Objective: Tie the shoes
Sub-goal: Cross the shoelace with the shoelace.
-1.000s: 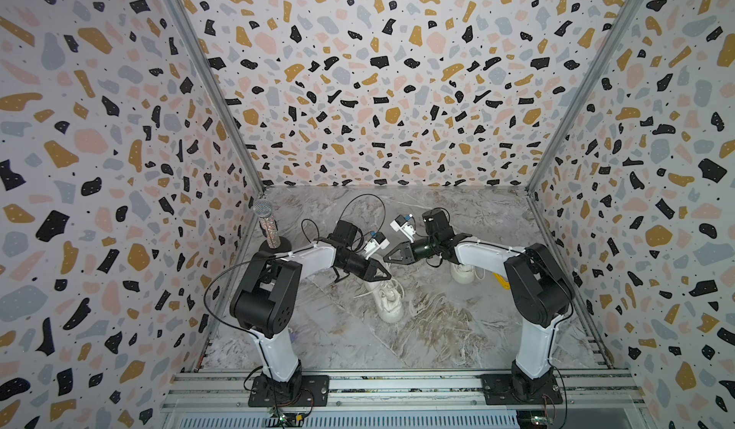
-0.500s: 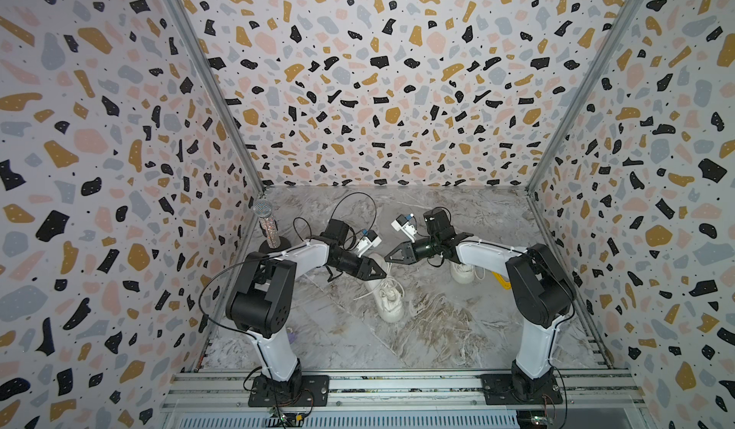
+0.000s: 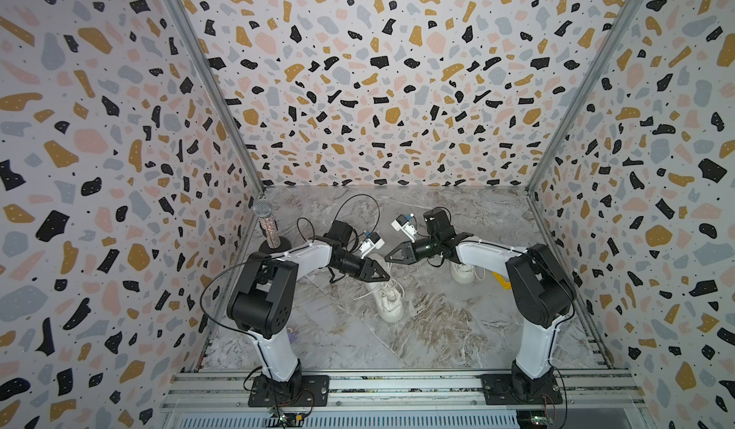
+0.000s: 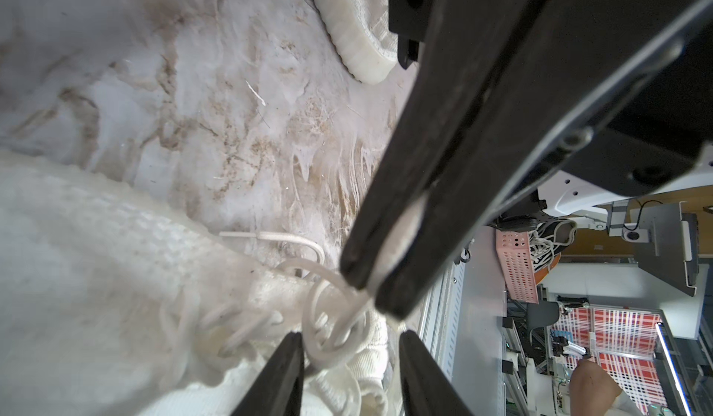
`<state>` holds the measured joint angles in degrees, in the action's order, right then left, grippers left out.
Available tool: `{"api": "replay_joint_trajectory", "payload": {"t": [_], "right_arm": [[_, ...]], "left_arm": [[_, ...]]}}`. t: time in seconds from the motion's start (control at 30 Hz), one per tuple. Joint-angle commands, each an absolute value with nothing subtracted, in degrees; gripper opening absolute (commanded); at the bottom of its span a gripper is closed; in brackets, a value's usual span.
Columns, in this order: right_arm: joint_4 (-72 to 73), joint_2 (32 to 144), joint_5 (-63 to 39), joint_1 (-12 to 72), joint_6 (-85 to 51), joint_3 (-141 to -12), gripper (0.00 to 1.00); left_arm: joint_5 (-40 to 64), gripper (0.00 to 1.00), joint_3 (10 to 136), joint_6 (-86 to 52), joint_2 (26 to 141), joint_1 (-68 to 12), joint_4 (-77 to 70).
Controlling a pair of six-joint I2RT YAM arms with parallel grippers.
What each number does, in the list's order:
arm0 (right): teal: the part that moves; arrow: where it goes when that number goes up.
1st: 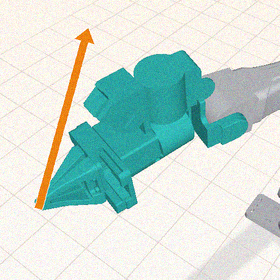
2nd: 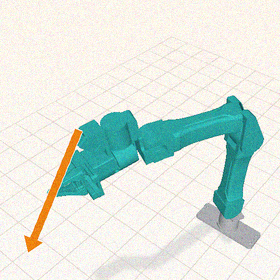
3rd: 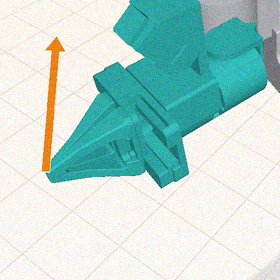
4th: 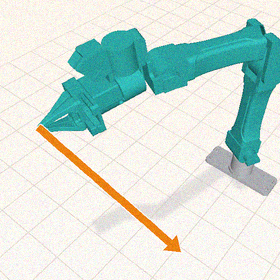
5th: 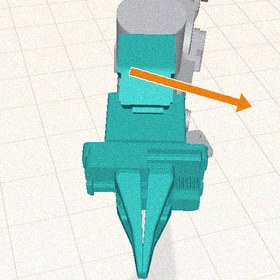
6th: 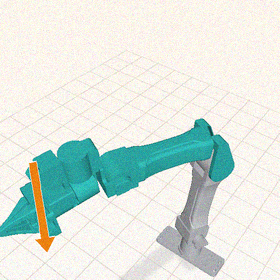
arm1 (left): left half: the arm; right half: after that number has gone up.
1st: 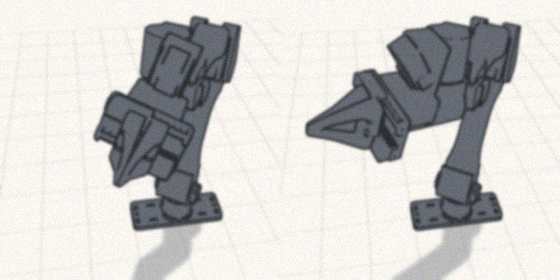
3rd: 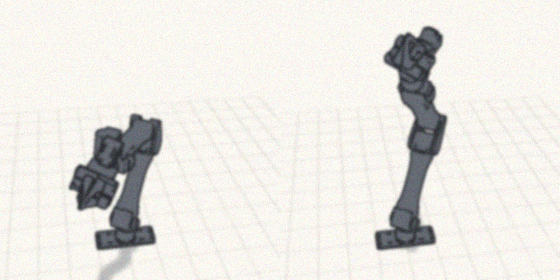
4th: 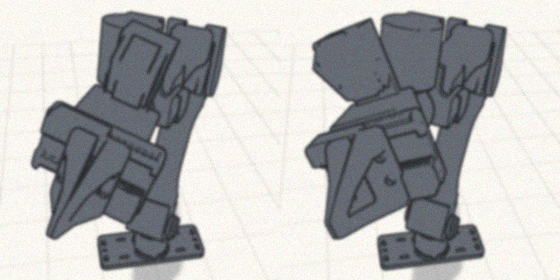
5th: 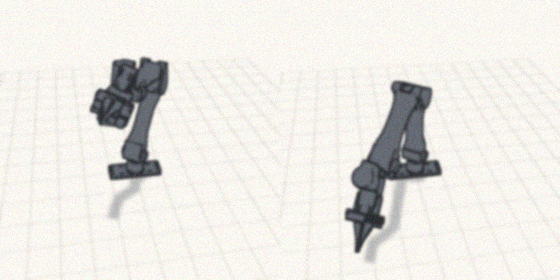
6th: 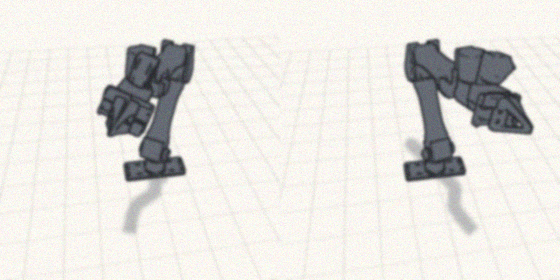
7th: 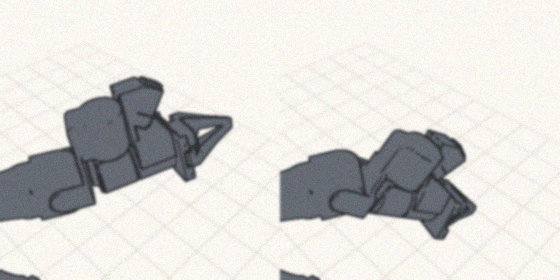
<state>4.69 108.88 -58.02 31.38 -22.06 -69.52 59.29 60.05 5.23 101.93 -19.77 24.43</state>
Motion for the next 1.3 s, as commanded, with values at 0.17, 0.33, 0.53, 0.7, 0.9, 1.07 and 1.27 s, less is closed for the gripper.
{"api": "replay_joint_trajectory", "payload": {"t": [0.17,0.33,0.53,0.7,0.9,1.07,1.27], "right_arm": [[5.98,105.82,-58.21,31.03,-22.5,-71.72,0.0],[6.54,106.17,-58.57,31.18,-23.04,-71.9,0.0],[5.08,105.74,-58.25,31.06,-21.89,-71.81,0.0],[2.16,105.05,-57.26,30.98,-19.39,-71.69,0.0],[-5.8,102.83,-55.63,29.59,-12.85,-70.96,0.21],[-9.17,100.02,-54.32,27.32,-5.6,-66.97,0.4],[-7.93,98.01,-53.57,27.16,1.25,-60.78,0.51]], "left_arm": [[57.24,0.32,60.82,6.83,103.06,-21.05,22.72],[56.83,0.21,61.17,6.41,104.06,-21.35,21.57],[56.96,0.09,61.26,6.9,103.85,-21.27,20.99],[58.15,0.0,61.04,9.02,102.83,-21.01,20.96],[58.85,0.0,60.65,11.19,101.87,-20.35,21.06],[59.53,0.0,60.56,13.07,101.95,-20.33,21.06],[60.21,0.0,60.56,14.09,101.52,-20.31,21.02]]}}
